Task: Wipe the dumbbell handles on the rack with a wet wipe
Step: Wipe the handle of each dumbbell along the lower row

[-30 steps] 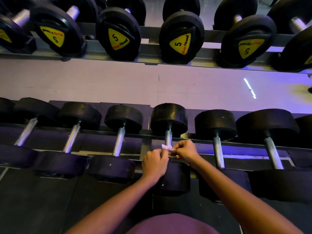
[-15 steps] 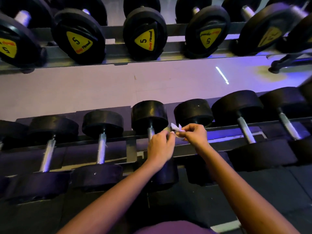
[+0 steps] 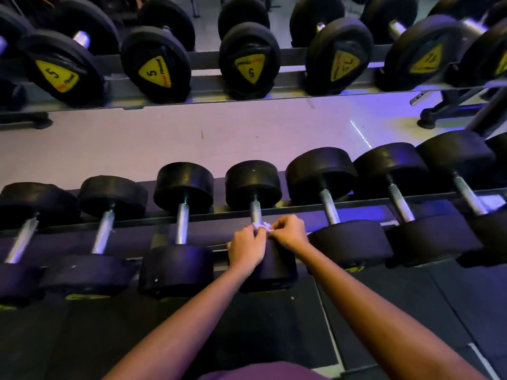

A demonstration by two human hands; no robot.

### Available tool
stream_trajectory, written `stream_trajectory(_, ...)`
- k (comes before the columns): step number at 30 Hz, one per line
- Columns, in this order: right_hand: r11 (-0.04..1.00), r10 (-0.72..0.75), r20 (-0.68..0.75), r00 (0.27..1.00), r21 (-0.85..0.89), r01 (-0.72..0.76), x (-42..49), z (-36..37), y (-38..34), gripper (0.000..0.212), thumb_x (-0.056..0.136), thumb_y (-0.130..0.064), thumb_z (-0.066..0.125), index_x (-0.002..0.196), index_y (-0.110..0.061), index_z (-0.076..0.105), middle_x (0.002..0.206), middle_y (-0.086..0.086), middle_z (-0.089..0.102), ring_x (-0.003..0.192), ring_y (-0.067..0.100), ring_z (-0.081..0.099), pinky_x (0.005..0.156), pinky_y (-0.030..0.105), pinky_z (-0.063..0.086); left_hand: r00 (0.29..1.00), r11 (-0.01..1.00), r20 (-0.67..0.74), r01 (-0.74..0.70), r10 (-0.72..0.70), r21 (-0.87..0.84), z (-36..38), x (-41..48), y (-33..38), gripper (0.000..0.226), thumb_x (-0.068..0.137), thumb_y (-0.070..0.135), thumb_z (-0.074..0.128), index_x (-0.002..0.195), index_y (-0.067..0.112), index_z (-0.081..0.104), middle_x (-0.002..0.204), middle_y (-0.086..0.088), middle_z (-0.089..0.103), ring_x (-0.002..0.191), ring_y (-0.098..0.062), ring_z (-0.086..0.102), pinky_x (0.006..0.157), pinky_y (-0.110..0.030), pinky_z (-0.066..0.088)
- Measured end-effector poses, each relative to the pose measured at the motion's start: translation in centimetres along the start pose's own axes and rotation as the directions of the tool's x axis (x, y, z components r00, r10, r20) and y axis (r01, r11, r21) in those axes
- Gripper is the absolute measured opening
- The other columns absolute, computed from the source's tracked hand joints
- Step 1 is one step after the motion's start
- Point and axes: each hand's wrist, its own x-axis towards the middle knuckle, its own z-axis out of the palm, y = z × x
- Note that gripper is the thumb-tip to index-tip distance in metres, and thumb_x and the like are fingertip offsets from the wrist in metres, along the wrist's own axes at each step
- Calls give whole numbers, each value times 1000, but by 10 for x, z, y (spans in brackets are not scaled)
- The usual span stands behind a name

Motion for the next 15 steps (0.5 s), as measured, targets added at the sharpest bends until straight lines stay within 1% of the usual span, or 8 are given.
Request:
stream_trajectory(1, 1000, -3, 20, 1000, 24, 2, 1, 1, 4, 14, 74, -27, 80, 69, -18, 70, 71, -2, 67, 74, 10, 62, 67, 23, 45, 999, 999, -34, 25, -24, 34, 3, -2, 2, 36, 95, 38, 42, 105, 16, 69, 106, -15, 69, 104, -37, 60, 84, -40, 44)
stream_trajectory(2, 999, -3, 33, 999, 51, 1, 3, 3, 6, 15, 74, -28, 81, 69, -17, 71, 72, -1, 68, 76, 10, 63, 69, 24, 47, 997, 998, -68, 41, -38, 48, 6, -3, 1, 37, 95, 38, 42, 105, 17, 70, 105, -14, 69, 102, -37, 60, 83, -39, 45)
stream_trajectory(5, 997, -17, 85, 996, 81, 10, 8, 5, 4, 19, 73, -28, 82, 72, -12, 73, 75, 3, 71, 73, 10, 62, 71, 27, 50, 986, 998, -157, 53, -49, 25, 8, -5, -2, 39, 94, 37, 43, 91, 11, 72, 95, -17, 70, 94, -38, 62, 75, -40, 47)
stream_trajectory(8, 998, -18, 116, 993, 65, 11, 13, 9, 1, 15, 75, -23, 80, 74, -10, 73, 78, 6, 72, 75, 10, 63, 75, 30, 52, 979, 996, -186, 91, -87, 11, 8, -5, -1, 41, 94, 38, 45, 84, 9, 72, 91, -20, 70, 90, -39, 62, 70, -40, 44)
stream_trajectory(12, 998, -35, 69, 997, 63, 31, 29, 12, -9, 7, 75, -13, 77, 76, -7, 74, 78, 9, 72, 78, 13, 65, 73, 29, 52, 973, 995, -207, 100, -98, 1, 8, -4, -1, 44, 93, 41, 45, 80, 7, 70, 88, -21, 69, 88, -40, 61, 71, -41, 45)
stream_trajectory(15, 997, -46, -1, 999, 62, 46, 46, 14, -22, 4, 77, -13, 76, 79, -9, 75, 80, 8, 72, 81, 19, 68, 75, 31, 55, 974, 995, -202, 99, -99, -10, 9, -1, -4, 44, 93, 43, 44, 73, 11, 66, 83, -18, 69, 84, -38, 61, 69, -41, 45)
